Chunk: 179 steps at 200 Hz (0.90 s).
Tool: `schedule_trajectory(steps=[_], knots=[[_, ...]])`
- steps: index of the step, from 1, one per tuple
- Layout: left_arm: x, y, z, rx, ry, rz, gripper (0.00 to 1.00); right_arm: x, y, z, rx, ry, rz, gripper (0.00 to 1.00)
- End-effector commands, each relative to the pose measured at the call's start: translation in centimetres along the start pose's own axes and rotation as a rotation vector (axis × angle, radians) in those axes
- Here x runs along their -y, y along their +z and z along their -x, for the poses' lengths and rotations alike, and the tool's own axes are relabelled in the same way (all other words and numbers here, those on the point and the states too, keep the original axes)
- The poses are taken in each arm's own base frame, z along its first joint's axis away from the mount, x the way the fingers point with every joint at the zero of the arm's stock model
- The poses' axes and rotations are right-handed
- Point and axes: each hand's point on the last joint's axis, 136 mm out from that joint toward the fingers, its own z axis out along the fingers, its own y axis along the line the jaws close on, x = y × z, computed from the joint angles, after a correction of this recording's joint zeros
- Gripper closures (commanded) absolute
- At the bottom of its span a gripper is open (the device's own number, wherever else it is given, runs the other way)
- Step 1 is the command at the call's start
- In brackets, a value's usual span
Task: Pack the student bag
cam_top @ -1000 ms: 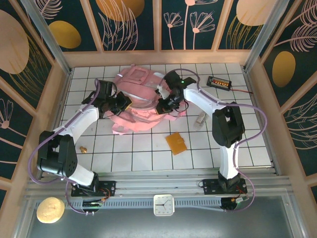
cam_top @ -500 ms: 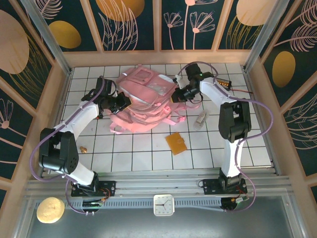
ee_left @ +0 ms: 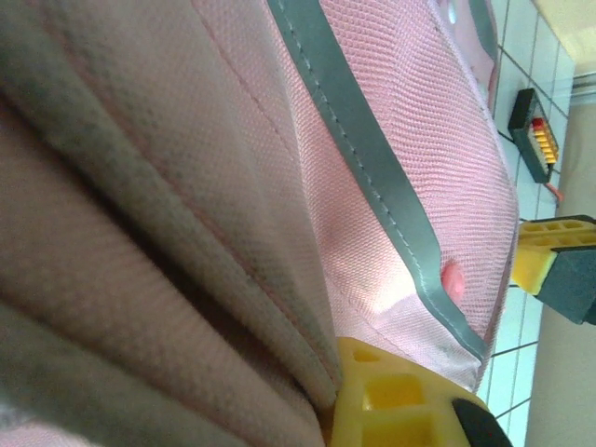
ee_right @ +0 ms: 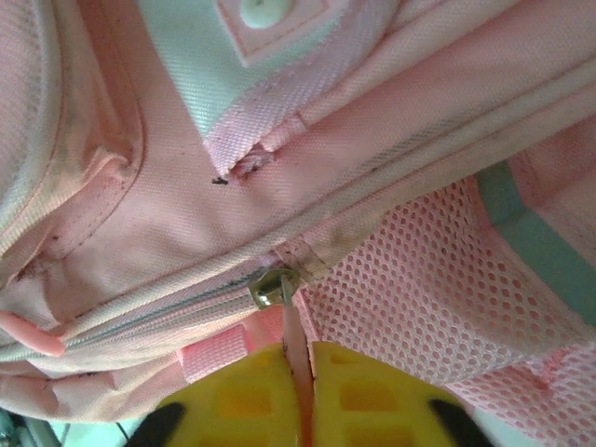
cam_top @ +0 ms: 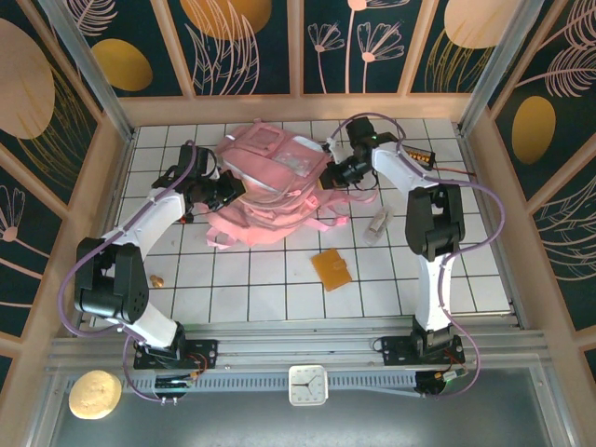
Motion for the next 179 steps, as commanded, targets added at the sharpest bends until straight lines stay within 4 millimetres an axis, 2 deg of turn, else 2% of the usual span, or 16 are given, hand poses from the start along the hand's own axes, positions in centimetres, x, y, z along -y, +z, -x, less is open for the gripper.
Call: schedule_trajectory(steps=[1, 14, 23, 26, 38, 51, 68, 90, 109, 125, 140, 179], knots=[[-0.5, -0.5, 0.6, 0.023, -0.017, -0.028, 1.00, 6.2, -4.8, 2.3, 0.136, 0.095, -0.192, 0.61], [-0.3, -0.4, 0.4, 0.029, -0.036, -0.052, 1.00, 4.2, -6.0, 2.6, 0.178, 0.093, -0.151, 0.38], [-0.3, -0.3, 0.3, 0.032, -0.044, -0.063, 1.00, 2.6, -7.1, 2.7, 0.216, 0.079, -0.138, 0.04], [-0.3, -0.3, 0.3, 0.035, -0.045, -0.066, 1.00, 2.0, -7.5, 2.7, 0.226, 0.071, -0.134, 0.01], [-0.3, -0.3, 0.2, 0.038, -0.054, -0.073, 1.00, -0.1, -8.4, 2.4, 0.252, 0.040, -0.114, 0.01], [-0.1, -0.2, 0.1, 0.038, -0.055, -0.086, 1.00, -2.8, -8.3, 1.7, 0.243, -0.021, -0.066, 0.01], [0.3, -0.4, 0.3, 0.040, -0.051, -0.099, 1.00, -5.5, -6.4, 0.5, 0.167, -0.132, -0.055, 0.01], [1.2, -0.7, 0.6, 0.041, -0.048, -0.125, 1.00, -8.9, -4.1, 0.7, 0.130, -0.207, 0.052, 0.04], [2.2, -1.0, 0.8, 0.030, -0.053, -0.161, 1.00, -11.0, -1.7, 0.8, 0.085, -0.271, 0.095, 0.07], [3.4, -1.6, 1.0, 0.027, -0.059, -0.198, 1.00, -12.4, -0.3, 1.1, 0.061, -0.289, 0.146, 0.09], [4.4, -2.1, 1.4, 0.024, -0.061, -0.223, 1.00, -12.8, 0.6, 1.2, 0.052, -0.293, 0.166, 0.10], [5.8, -2.7, 1.9, 0.026, -0.077, -0.269, 1.00, -11.9, 2.6, -0.2, 0.009, -0.274, 0.182, 0.10]])
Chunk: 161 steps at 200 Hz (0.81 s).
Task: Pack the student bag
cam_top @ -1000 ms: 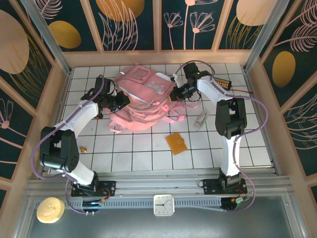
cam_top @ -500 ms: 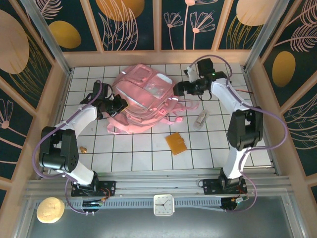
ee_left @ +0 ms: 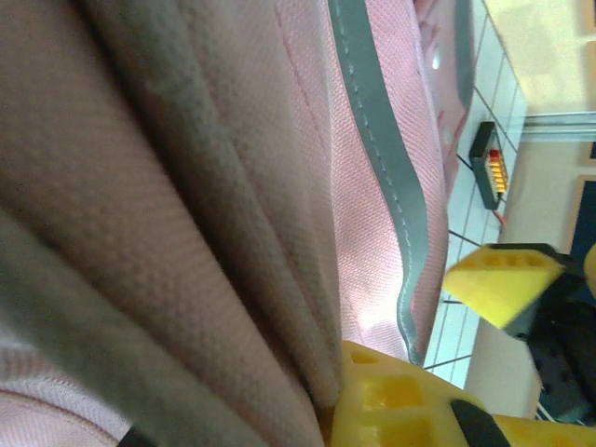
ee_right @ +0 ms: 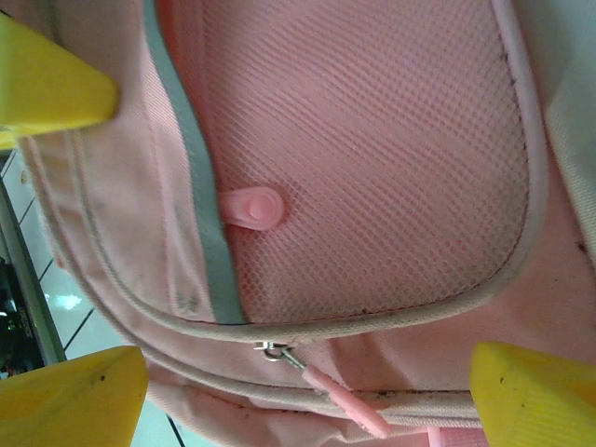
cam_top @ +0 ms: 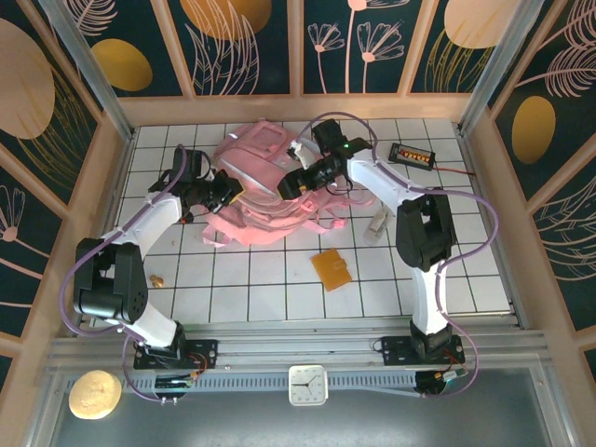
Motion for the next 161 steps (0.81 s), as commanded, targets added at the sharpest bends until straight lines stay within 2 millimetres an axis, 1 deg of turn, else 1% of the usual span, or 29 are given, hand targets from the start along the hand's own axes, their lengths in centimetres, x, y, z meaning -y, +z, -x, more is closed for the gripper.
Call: schedule_trajectory(steps=[1, 20, 44, 57, 76, 88, 123, 135, 139, 148, 152, 161], knots=[[6.0, -2.2, 0.9, 0.022, 0.070, -0.187, 1.00, -0.5, 0.4, -0.5, -0.011, -0.015, 0.039, 0.10], [6.1, -2.2, 0.7, 0.013, 0.063, -0.197, 1.00, 0.1, 1.1, -1.4, -0.023, -0.004, 0.038, 0.11], [6.1, -2.2, 0.6, 0.008, 0.058, -0.198, 1.00, 0.3, 1.7, -2.3, -0.041, 0.011, 0.051, 0.14], [6.2, -2.2, 0.7, 0.009, 0.056, -0.202, 1.00, 0.2, 1.7, -2.9, -0.048, 0.017, 0.054, 0.17], [6.4, -2.1, 0.8, 0.008, 0.051, -0.206, 1.00, 0.2, 1.6, -3.4, -0.048, 0.016, 0.051, 0.17], [6.5, -2.1, 0.8, 0.006, 0.047, -0.210, 1.00, 0.1, 1.5, -3.5, -0.045, 0.012, 0.055, 0.20], [6.4, -2.1, 0.8, 0.006, 0.042, -0.208, 1.00, -0.1, 1.8, -3.6, -0.042, 0.014, 0.063, 0.30], [6.4, -2.1, 0.8, 0.005, 0.041, -0.207, 1.00, -0.1, 1.9, -3.5, -0.042, 0.008, 0.054, 0.31], [6.3, -2.1, 0.8, 0.006, 0.040, -0.207, 1.00, -0.1, 1.8, -3.5, -0.040, 0.005, 0.048, 0.33], [6.3, -2.1, 0.8, 0.006, 0.037, -0.207, 1.00, 0.0, 1.7, -3.4, -0.038, -0.002, 0.037, 0.33], [6.3, -2.1, 0.7, 0.006, 0.036, -0.206, 1.00, 0.0, 1.6, -3.3, -0.036, -0.005, 0.035, 0.35], [6.3, -2.1, 0.7, 0.007, 0.035, -0.206, 1.00, -0.1, 1.5, -3.3, -0.036, -0.011, 0.028, 0.36]])
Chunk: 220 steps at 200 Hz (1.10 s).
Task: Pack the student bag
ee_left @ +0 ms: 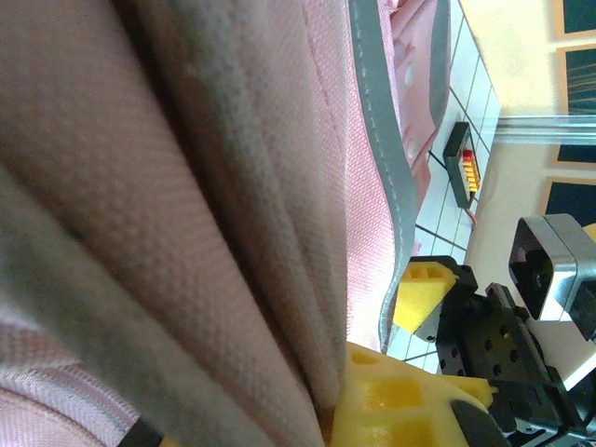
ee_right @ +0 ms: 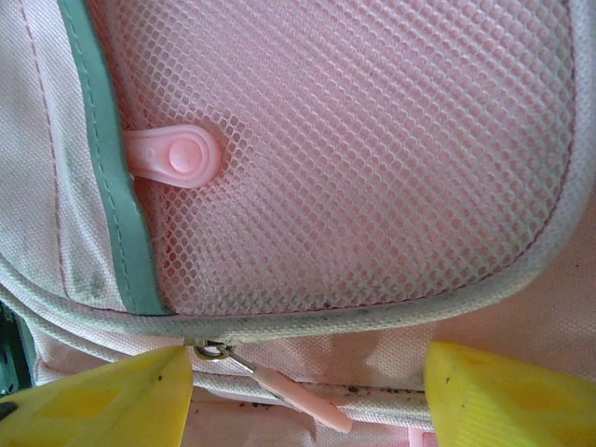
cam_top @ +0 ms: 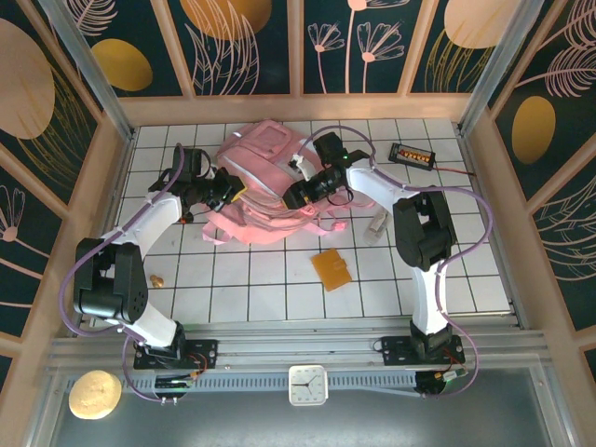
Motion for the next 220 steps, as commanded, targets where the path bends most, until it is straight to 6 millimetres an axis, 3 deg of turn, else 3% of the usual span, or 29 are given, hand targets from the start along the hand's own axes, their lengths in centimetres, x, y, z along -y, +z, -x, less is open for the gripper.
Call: schedule_trajectory(steps=[1, 14, 39, 54, 74, 106, 124, 185, 220], knots=[[5.6, -1.9, 0.6, 0.017, 0.073, -0.170, 1.00, -1.3, -0.7, -0.5, -0.013, -0.018, -0.002, 0.35], [5.5, -1.9, 0.6, 0.017, 0.067, -0.171, 1.00, -1.1, -0.9, -0.5, -0.011, -0.026, -0.022, 0.38], [5.6, -1.8, 0.5, 0.016, 0.054, -0.188, 1.00, -0.4, -0.7, -1.0, -0.028, -0.026, -0.052, 0.53], [5.6, -1.8, 0.5, 0.015, 0.051, -0.192, 1.00, -1.0, 0.1, -1.4, -0.045, -0.032, -0.049, 0.58], [5.7, -1.8, 0.5, 0.014, 0.053, -0.193, 1.00, -1.1, 0.1, -1.1, -0.031, -0.030, -0.048, 0.61], [5.7, -1.9, 0.5, 0.013, 0.053, -0.193, 1.00, -1.3, -0.4, -0.3, -0.005, -0.032, -0.056, 0.74], [5.7, -1.9, 0.5, 0.013, 0.052, -0.191, 1.00, -1.2, -0.5, -0.2, -0.006, -0.026, -0.063, 0.90], [5.1, -2.3, 0.7, 0.063, 0.033, -0.168, 1.00, -2.3, -2.0, -1.3, -0.027, 0.021, -0.067, 0.97], [5.6, -1.1, -1.0, 0.066, 0.018, -0.190, 1.00, -4.4, -1.8, -0.9, -0.028, 0.132, 0.014, 1.00]])
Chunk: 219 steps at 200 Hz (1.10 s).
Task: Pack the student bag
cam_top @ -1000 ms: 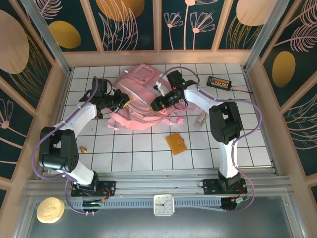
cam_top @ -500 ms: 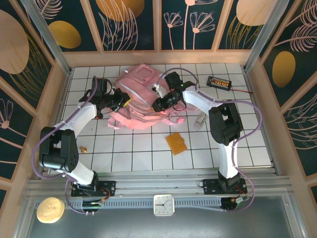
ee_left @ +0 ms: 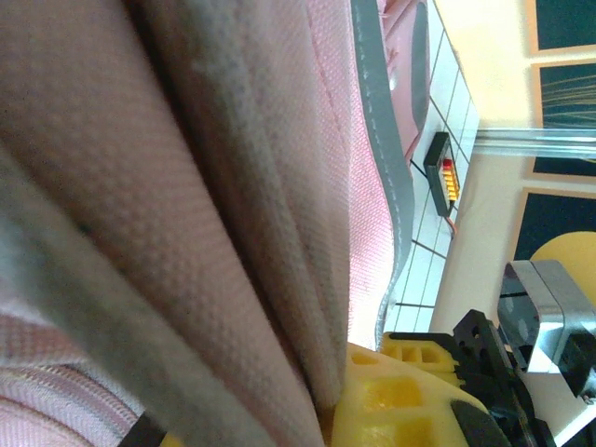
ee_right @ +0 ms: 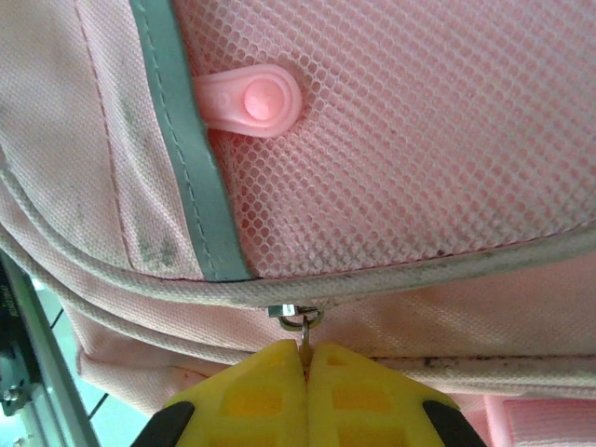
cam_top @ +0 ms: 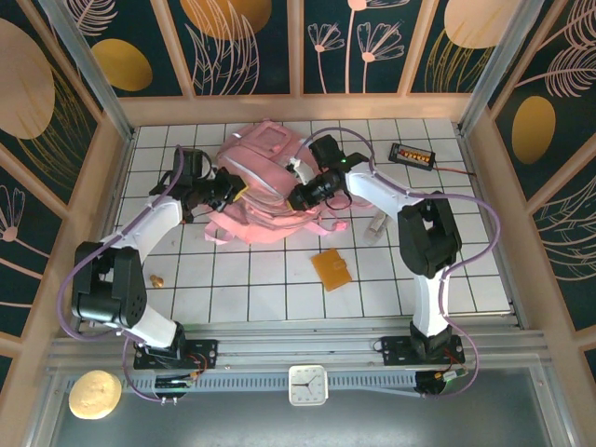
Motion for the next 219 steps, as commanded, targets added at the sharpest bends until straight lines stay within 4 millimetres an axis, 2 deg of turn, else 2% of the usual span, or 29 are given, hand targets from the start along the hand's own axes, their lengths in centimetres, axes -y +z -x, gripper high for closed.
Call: schedule_trajectory(steps=[1, 16, 35, 41, 44, 51, 62, 65, 69, 72, 76, 79, 86, 93, 131, 166, 204, 212, 219], knots=[[4.9, -0.9, -0.6, 0.040, 0.049, -0.158, 1.00, -2.4, -1.2, 0.0, -0.006, 0.092, 0.062, 1.00], [5.5, 0.2, -2.0, 0.027, 0.041, -0.175, 1.00, -3.6, -1.1, 0.4, 0.010, 0.117, 0.106, 1.00], [5.7, 1.1, -3.0, 0.020, 0.023, -0.190, 1.00, -4.0, -1.3, 0.6, 0.017, 0.148, 0.133, 1.00], [6.0, 1.0, -3.1, 0.022, 0.024, -0.195, 0.88, -3.7, -1.4, 0.6, 0.018, 0.154, 0.123, 1.00], [5.0, 1.2, -3.4, 0.016, 0.014, -0.177, 0.81, -3.5, -1.4, 0.5, 0.016, 0.157, 0.119, 1.00], [4.7, 1.1, -3.5, 0.018, 0.016, -0.161, 0.66, -3.1, -1.5, 0.4, 0.013, 0.168, 0.114, 1.00], [4.3, 0.6, -3.6, 0.022, 0.041, -0.128, 0.51, -2.3, -2.0, 0.1, 0.010, 0.182, 0.101, 1.00], [4.0, 0.5, -3.7, 0.021, 0.050, -0.112, 0.42, -2.2, -2.1, 0.0, 0.007, 0.181, 0.098, 1.00], [3.5, 0.5, -3.9, 0.018, 0.059, -0.089, 0.34, -2.2, -2.1, -0.2, 0.001, 0.181, 0.096, 1.00], [4.3, 0.1, -3.5, 0.028, 0.078, -0.093, 0.29, -2.2, -2.2, -0.4, -0.002, 0.178, 0.093, 1.00], [4.1, -0.2, -3.6, 0.029, 0.093, -0.073, 0.23, -2.2, -2.2, -0.6, -0.007, 0.175, 0.090, 1.00], [4.1, -0.4, -3.6, 0.031, 0.102, -0.063, 0.17, -1.2, -2.9, -0.5, 0.005, 0.192, 0.077, 1.00], [3.9, -0.8, -3.5, 0.038, 0.125, -0.037, 0.07, -0.6, -3.3, -0.8, 0.004, 0.200, 0.066, 1.00], [3.6, -1.3, -3.4, 0.048, 0.139, -0.012, 0.01, -0.3, -3.6, -1.0, 0.004, 0.205, 0.058, 1.00], [0.5, -2.9, -0.4, 0.107, 0.127, 0.079, 0.01, 0.5, -4.4, -2.0, -0.013, 0.191, 0.025, 1.00], [-1.0, -1.8, 1.3, 0.103, 0.146, 0.110, 0.10, 1.0, -5.1, -1.9, -0.007, 0.188, 0.017, 1.00], [-2.4, -0.6, 1.5, 0.096, 0.130, 0.096, 0.37, 1.1, -5.4, -1.6, 0.002, 0.196, 0.037, 1.00], [-2.6, -0.3, 1.3, 0.086, 0.120, 0.083, 0.47, 0.8, -5.3, -1.7, 0.000, 0.194, 0.046, 1.00], [-2.8, 0.0, 1.2, 0.082, 0.111, 0.074, 0.59, 0.7, -5.1, -1.8, -0.007, 0.193, 0.051, 1.00]])
